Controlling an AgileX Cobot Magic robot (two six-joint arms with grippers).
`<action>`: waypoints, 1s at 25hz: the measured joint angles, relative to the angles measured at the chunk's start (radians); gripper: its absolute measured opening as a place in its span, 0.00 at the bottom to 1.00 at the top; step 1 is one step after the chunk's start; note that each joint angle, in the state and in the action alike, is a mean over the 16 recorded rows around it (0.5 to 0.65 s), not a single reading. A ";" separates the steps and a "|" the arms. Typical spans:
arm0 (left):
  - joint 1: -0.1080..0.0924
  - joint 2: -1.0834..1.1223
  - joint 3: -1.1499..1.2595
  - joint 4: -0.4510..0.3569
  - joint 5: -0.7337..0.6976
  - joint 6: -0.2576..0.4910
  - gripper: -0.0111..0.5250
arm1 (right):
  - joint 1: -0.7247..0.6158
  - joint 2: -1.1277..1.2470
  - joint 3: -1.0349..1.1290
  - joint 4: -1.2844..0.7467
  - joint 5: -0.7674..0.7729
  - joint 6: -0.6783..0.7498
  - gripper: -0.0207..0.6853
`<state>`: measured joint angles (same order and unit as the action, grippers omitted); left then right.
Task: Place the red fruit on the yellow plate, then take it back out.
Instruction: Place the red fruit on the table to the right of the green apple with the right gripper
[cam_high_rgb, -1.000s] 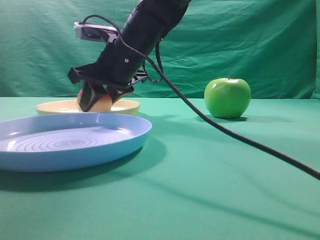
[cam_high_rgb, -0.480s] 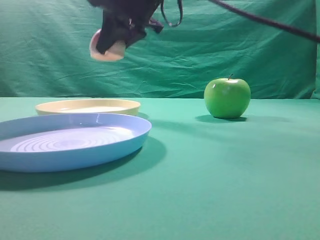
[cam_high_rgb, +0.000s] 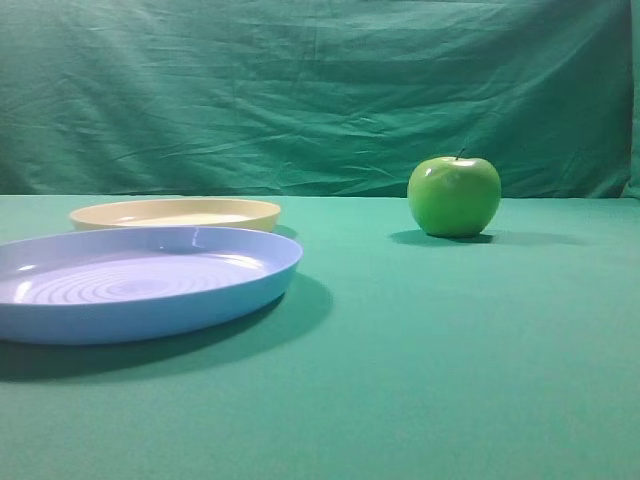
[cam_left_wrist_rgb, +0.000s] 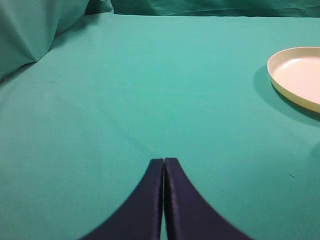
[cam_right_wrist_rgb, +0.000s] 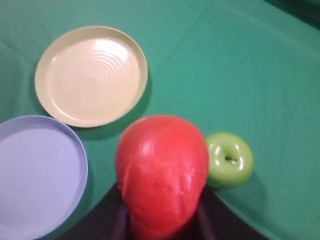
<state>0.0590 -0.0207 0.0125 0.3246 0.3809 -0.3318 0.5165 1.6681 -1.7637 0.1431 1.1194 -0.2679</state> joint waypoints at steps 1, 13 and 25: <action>0.000 0.000 0.000 0.000 0.000 0.000 0.02 | -0.014 -0.036 0.056 -0.001 -0.015 0.006 0.29; 0.000 0.000 0.000 0.000 0.000 0.000 0.02 | -0.151 -0.347 0.769 0.004 -0.342 0.034 0.29; 0.000 0.000 0.000 0.000 0.000 0.000 0.02 | -0.165 -0.289 1.146 0.017 -0.731 0.036 0.30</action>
<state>0.0590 -0.0207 0.0125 0.3246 0.3809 -0.3321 0.3515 1.3791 -0.6175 0.1596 0.3883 -0.2319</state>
